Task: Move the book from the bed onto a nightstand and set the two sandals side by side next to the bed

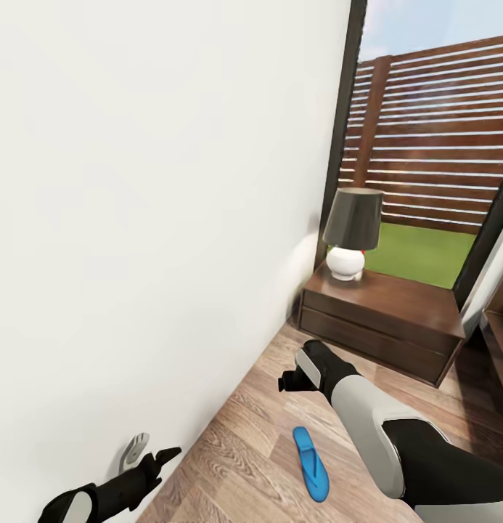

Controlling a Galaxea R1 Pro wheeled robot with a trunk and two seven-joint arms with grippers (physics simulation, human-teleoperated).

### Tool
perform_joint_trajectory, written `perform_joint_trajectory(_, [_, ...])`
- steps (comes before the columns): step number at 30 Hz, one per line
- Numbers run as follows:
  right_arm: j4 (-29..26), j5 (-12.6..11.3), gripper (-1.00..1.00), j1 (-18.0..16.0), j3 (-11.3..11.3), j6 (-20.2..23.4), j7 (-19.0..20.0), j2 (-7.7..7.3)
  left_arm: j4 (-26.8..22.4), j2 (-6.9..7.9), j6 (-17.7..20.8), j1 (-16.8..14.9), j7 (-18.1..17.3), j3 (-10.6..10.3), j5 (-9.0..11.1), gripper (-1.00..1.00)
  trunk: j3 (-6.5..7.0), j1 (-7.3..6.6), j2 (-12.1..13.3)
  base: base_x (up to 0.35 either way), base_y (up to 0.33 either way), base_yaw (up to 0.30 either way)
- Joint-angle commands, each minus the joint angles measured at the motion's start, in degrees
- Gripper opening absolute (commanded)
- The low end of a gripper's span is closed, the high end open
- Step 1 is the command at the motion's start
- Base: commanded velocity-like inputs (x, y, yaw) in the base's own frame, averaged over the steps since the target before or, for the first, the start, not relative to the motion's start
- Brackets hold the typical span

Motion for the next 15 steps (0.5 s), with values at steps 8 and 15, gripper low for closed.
perform_joint_trajectory(8, [-0.08,-0.04,1.0,-0.01,0.39,0.2,-0.46,-0.06,0.71,-0.02,0.5,-0.04,-0.75,-1.46,0.16,1.0,-1.85,0.39,-0.53,0.0,0.0,0.027])
perform_joint_trajectory(15, [-0.23,0.01,1.0,-0.03,0.68,0.61,-0.48,-1.39,2.83,0.34,0.54,-0.04,-7.64,-5.76,0.22,1.0,-3.41,0.57,-0.63,0.0,0.0,0.005])
